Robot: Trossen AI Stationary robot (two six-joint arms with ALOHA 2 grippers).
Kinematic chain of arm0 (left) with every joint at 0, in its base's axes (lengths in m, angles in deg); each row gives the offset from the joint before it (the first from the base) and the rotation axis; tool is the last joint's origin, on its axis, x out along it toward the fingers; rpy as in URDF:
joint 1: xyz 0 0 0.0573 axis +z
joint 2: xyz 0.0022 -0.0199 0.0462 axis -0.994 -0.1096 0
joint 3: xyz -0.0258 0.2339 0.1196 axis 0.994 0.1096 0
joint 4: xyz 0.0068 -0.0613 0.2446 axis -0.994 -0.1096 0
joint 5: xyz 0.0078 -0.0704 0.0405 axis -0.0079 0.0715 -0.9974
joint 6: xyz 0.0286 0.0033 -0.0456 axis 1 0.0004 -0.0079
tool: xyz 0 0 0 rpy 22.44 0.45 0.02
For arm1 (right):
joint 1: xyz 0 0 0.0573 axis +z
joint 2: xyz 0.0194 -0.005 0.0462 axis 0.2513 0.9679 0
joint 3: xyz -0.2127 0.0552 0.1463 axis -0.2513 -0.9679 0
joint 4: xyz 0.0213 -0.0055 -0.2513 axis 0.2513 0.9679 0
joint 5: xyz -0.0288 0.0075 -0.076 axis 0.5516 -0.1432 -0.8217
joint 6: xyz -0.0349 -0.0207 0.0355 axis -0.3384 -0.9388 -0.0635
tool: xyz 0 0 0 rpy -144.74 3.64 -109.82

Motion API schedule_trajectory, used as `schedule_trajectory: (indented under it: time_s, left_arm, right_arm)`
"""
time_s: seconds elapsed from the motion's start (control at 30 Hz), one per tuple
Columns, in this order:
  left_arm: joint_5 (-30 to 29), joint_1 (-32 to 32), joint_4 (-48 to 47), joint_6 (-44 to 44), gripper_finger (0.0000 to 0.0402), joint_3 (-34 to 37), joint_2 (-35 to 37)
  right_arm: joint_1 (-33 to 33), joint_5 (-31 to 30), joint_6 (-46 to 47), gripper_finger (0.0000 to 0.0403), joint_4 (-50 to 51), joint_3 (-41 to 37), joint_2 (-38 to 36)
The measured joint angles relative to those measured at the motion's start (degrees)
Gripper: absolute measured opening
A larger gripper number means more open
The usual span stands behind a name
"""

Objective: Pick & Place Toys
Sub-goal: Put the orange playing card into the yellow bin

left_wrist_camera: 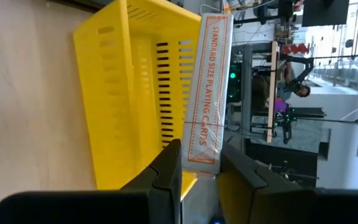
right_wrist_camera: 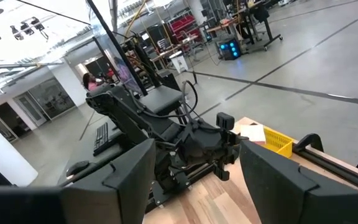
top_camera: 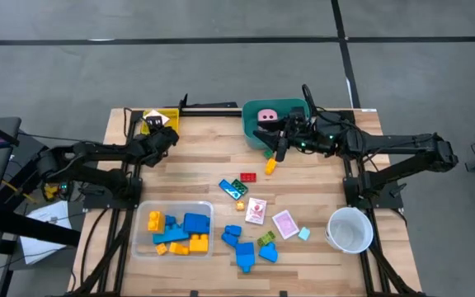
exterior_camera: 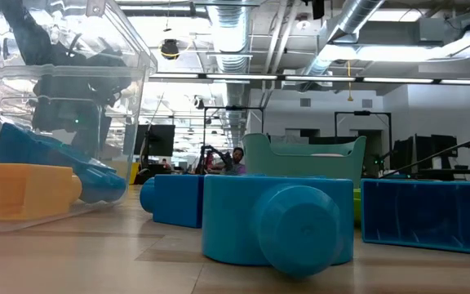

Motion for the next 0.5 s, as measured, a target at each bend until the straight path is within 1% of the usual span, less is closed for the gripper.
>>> schedule_trajectory:
  time_s: [0.37, 0.5]
  left_arm:
    - [-0.16, 0.92, -0.26, 0.51, 0.0065, 0.0, -0.89]
    - [0.4, 0.9, -0.22, 0.61, 0.0076, 0.0, -0.89]
  right_arm:
    - [0.0, 0.55, 0.39, 0.0226, 0.0, 0.0, 0.0]
    - [0.0, 0.57, 0.39, 0.0226, -0.04, 0.0, 0.0]
